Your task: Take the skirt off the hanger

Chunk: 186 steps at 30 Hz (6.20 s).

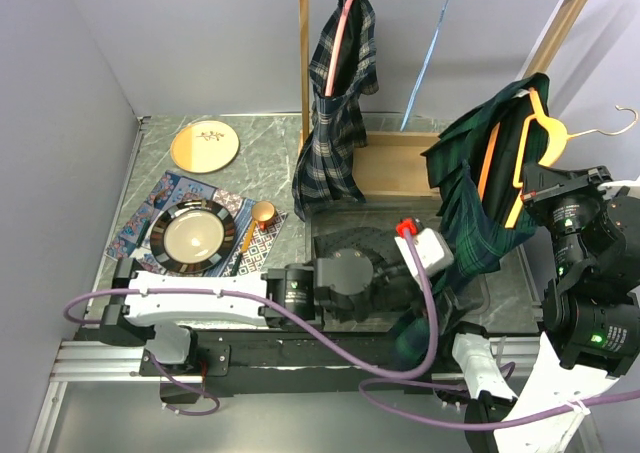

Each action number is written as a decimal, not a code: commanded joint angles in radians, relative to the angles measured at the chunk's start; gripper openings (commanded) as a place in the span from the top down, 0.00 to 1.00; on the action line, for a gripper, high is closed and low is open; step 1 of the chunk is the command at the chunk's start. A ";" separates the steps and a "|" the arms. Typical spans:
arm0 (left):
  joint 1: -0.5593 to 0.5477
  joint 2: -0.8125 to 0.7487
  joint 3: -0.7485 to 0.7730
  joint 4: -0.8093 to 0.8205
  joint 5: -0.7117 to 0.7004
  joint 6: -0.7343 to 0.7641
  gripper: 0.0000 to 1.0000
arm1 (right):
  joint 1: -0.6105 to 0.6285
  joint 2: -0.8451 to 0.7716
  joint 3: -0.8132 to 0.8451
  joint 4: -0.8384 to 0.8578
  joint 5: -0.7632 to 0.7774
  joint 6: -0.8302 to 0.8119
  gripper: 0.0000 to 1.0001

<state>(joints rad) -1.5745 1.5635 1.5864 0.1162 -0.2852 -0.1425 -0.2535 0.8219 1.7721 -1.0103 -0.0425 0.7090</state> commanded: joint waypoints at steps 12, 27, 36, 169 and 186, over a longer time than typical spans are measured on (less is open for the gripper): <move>-0.035 0.079 -0.026 0.056 -0.213 0.067 0.83 | 0.003 0.000 0.046 0.225 0.001 0.069 1.00; -0.033 -0.148 -0.293 0.106 -0.460 0.086 0.99 | 0.002 0.152 0.247 0.273 -0.023 0.034 1.00; 0.011 -0.168 -0.298 0.004 -0.572 0.034 0.99 | 0.003 0.151 0.239 0.217 -0.117 -0.042 1.00; 0.386 0.411 -0.185 -0.121 0.057 -0.575 0.30 | 0.138 -0.193 0.090 -0.022 -0.054 -0.146 1.00; 0.360 0.234 0.047 -0.331 -0.104 -0.494 0.14 | 0.142 -0.182 0.118 -0.022 -0.053 -0.143 1.00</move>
<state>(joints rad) -1.2163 1.9129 1.4803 -0.1551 -0.3607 -0.7029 -0.1200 0.6189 1.8545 -1.0958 -0.0978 0.5743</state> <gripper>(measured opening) 0.838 0.045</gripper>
